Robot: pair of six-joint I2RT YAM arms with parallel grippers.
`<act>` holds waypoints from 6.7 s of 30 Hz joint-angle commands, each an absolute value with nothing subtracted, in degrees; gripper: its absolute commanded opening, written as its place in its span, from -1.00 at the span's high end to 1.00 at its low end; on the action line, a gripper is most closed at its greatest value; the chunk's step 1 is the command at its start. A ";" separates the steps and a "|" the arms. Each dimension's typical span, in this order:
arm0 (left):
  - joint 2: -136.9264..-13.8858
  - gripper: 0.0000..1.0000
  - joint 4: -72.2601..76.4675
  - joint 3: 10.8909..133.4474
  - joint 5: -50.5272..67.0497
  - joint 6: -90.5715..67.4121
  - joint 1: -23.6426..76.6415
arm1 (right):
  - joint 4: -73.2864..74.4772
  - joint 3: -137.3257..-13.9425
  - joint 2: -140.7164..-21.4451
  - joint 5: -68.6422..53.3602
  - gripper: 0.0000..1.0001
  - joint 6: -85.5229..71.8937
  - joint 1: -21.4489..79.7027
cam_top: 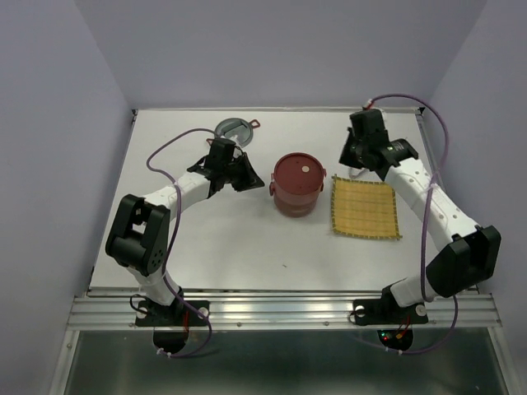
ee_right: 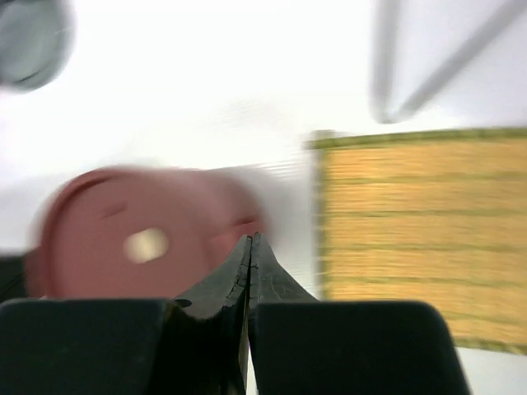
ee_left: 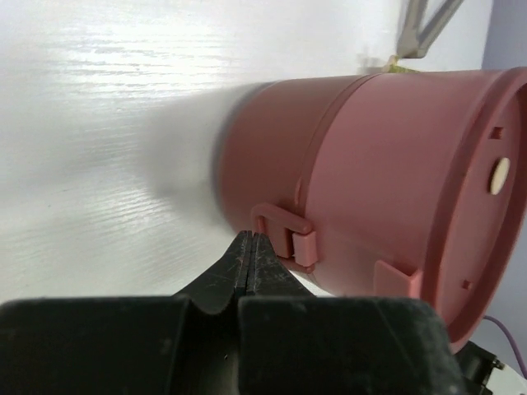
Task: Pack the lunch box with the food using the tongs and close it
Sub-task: Close the fastener on the packing box.
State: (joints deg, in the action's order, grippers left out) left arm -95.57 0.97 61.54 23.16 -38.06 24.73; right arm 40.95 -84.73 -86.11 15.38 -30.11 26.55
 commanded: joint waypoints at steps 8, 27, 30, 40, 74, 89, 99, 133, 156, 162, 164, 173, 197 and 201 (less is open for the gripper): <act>-94.66 1.00 -4.48 63.37 18.55 -34.98 24.70 | 36.48 -68.29 -88.24 7.12 0.99 -26.19 15.03; -101.32 1.00 -5.28 69.77 19.24 -33.66 27.68 | 27.51 -71.98 -97.20 -8.26 0.99 -24.96 17.04; -103.62 1.00 -4.31 72.84 21.26 -34.71 29.78 | 25.23 -72.42 -98.43 -12.29 0.99 -25.49 19.41; -103.28 1.00 -2.64 71.91 22.24 -35.42 29.98 | 24.52 -71.72 -96.68 -8.18 0.99 -25.14 23.03; -94.29 1.00 -6.42 63.27 17.58 -35.59 26.71 | 32.17 -86.93 -109.07 -7.21 0.99 -23.11 14.67; -104.33 1.00 -6.59 76.65 19.16 -35.51 30.76 | 30.06 -83.24 -107.32 -6.86 0.99 -24.43 23.03; -96.95 1.00 -6.42 68.47 17.93 -35.33 28.92 | 30.06 -80.60 -107.14 -5.80 0.99 -25.49 21.88; -100.71 1.00 -11.25 71.09 15.65 -29.61 24.51 | 31.03 -74.70 -97.46 -2.11 0.99 -28.12 19.40; -97.39 1.00 -11.77 69.61 13.63 -28.39 24.79 | 28.30 -72.33 -96.68 -3.34 0.99 -28.65 18.81; -95.36 1.00 -12.83 70.22 13.18 -28.56 24.35 | 28.83 -74.00 -98.08 -2.73 0.99 -27.07 15.91; -95.19 1.00 -13.09 70.22 12.92 -28.74 24.35 | 29.35 -75.40 -98.78 -2.37 0.99 -26.55 15.29; -96.50 1.00 -13.71 69.79 12.92 -29.26 24.52 | 30.67 -80.68 -102.65 -6.58 0.99 -24.52 14.76; -103.81 1.00 -14.49 79.46 11.61 -29.89 30.59 | 28.30 -77.71 -102.41 -6.96 0.99 -26.37 21.89; -100.03 1.00 -16.52 77.44 9.58 -28.66 28.40 | 29.61 -76.73 -98.45 -3.35 0.99 -25.84 21.36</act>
